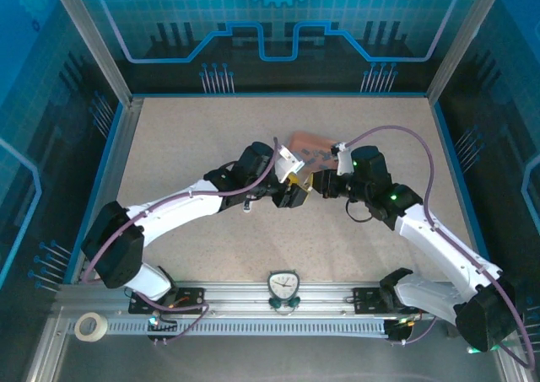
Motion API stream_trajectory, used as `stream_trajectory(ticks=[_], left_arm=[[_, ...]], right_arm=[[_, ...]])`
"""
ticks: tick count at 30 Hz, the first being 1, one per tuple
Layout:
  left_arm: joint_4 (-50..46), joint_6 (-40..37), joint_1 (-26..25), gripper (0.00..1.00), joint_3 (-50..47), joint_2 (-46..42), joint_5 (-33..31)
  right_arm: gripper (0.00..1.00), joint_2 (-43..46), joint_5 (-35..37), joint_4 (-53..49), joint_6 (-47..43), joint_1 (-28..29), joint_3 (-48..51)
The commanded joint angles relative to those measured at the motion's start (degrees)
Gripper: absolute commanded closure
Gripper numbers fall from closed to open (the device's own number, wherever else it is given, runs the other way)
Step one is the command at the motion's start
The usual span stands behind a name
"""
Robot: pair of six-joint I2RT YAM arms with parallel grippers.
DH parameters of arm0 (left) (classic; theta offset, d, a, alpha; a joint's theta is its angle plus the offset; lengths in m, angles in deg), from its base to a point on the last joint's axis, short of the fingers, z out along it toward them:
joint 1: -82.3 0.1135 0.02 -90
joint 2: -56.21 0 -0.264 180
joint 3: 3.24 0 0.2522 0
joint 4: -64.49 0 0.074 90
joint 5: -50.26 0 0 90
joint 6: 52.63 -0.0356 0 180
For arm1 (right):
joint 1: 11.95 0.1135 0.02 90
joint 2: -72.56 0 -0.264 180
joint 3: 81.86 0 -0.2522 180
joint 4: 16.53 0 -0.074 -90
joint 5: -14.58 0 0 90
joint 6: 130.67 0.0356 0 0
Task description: Load the staples into the stapler
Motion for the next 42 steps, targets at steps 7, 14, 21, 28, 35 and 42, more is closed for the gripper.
stream_trajectory(ticks=[7, 14, 21, 28, 35, 42], left_arm=[[-0.1, -0.5, -0.7, 0.53, 2.5, 1.2, 1.6], [-0.7, -1.6, -0.9, 0.56, 2.8, 2.1, 2.1], [-1.2, -2.6, -1.0, 0.68, 2.7, 1.9, 1.5], [-1.9, -3.4, -1.0, 0.81, 2.5, 1.1, -1.1], [-1.0, 4.3, -0.9, 0.89, 1.1, 0.1, -10.2], [2.2, 25.9, -1.2, 0.96, -1.7, 4.6, -24.3]], right_arm=[[0.84, -0.3, -2.5, 0.6, 1.3, 0.7, -1.9], [0.84, -0.3, -3.0, 1.2, 1.7, 0.6, -1.9], [0.84, -0.3, -3.5, 1.5, 1.9, 0.5, -2.0], [0.78, 0.0, -4.0, 2.0, 2.1, 0.0, -1.9], [0.48, 1.9, 1.0, -0.5, 1.8, -1.2, -1.5], [0.47, 4.9, 5.3, -0.7, 3.0, -2.9, 2.1]])
